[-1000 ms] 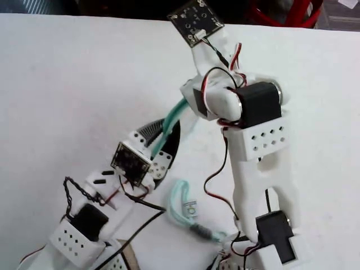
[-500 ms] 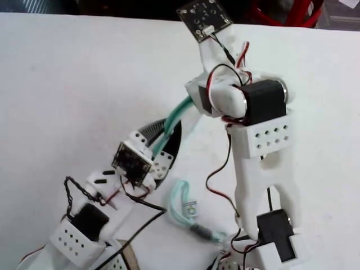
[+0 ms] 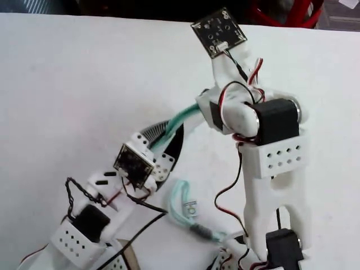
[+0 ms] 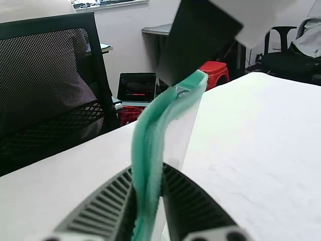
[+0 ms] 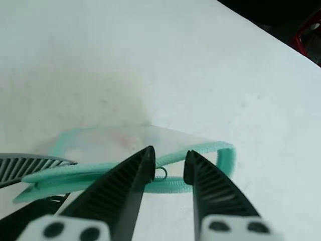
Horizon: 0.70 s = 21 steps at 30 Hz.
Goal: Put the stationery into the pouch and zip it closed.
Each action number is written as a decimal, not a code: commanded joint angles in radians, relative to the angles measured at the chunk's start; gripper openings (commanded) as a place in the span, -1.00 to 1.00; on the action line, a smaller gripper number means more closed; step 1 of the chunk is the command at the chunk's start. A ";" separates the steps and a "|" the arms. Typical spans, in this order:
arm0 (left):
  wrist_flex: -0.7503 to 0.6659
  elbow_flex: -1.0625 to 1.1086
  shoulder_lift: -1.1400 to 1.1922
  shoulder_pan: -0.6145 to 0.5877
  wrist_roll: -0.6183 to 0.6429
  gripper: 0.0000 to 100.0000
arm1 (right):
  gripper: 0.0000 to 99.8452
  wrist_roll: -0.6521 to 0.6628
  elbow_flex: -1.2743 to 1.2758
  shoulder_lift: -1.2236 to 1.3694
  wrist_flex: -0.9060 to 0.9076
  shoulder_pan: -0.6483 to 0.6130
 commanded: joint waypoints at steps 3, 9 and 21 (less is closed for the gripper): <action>-0.017 -0.005 0.010 -0.044 -0.005 -0.96 | -0.79 -0.005 -0.009 -0.044 0.015 0.025; -0.017 -0.003 0.010 -0.042 -0.005 -0.96 | -0.79 -0.005 -0.012 -0.186 0.018 -0.028; -0.014 -0.003 0.008 -0.042 -0.005 -0.96 | -0.73 -0.087 -0.161 -0.093 0.012 -0.111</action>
